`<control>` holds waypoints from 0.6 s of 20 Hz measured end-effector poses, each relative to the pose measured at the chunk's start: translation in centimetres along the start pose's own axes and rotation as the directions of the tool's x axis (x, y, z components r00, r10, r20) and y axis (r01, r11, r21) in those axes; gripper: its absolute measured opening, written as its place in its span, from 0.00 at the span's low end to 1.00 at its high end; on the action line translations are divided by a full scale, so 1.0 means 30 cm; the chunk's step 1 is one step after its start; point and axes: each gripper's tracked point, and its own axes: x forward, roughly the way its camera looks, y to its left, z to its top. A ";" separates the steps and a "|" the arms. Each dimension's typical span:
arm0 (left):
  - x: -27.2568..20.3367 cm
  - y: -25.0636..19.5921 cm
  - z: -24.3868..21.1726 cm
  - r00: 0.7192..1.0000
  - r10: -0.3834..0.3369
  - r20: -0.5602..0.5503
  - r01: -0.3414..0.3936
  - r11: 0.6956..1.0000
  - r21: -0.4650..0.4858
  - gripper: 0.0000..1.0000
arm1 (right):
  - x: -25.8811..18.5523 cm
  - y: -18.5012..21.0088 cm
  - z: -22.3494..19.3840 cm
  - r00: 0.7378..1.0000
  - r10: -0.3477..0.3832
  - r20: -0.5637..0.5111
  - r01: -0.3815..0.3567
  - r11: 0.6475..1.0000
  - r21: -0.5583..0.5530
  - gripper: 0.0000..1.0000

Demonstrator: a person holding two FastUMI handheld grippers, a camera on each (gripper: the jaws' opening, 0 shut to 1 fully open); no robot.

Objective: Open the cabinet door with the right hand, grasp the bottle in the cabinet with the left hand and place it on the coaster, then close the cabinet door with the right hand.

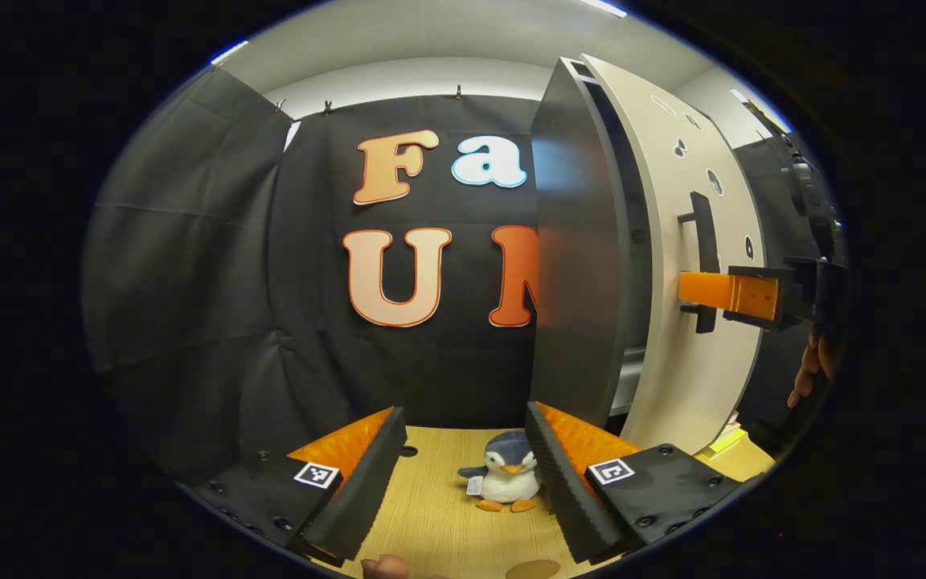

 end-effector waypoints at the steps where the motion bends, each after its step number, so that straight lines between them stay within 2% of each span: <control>1: -0.006 -0.011 0.004 1.000 -0.003 0.004 0.003 1.000 0.006 0.97 | -0.009 -0.003 0.003 1.000 -0.001 0.003 0.001 1.000 0.004 0.22; 4: -0.064 -0.045 0.004 1.000 -0.012 0.008 0.012 1.000 0.011 0.97 | -0.047 -0.015 0.015 1.000 -0.009 0.007 0.009 1.000 -0.002 0.14; 5: -0.060 -0.050 0.001 1.000 -0.016 0.008 0.016 1.000 0.006 0.97 | -0.063 -0.021 0.017 1.000 -0.011 0.007 0.011 1.000 0.002 0.18; 8: -0.067 -0.079 0.013 0.999 -0.034 0.012 0.034 0.999 0.003 0.97 | -0.148 -0.077 0.015 1.000 -0.008 0.003 0.008 1.000 0.018 0.14; 9: -0.070 -0.092 0.018 0.999 -0.043 0.017 0.043 0.999 0.007 0.97 | -0.184 -0.096 0.011 1.000 -0.008 0.000 0.008 1.000 0.016 0.20; 10: -0.073 -0.108 0.026 0.998 -0.054 0.024 0.054 0.998 0.009 0.97 | -0.225 -0.111 0.013 1.000 -0.010 0.002 0.010 1.000 0.009 0.17; 12: -0.081 -0.147 0.039 0.996 -0.079 0.041 0.078 0.997 0.011 0.97 | -0.271 -0.136 0.020 1.000 -0.013 0.000 0.013 1.000 -0.002 0.19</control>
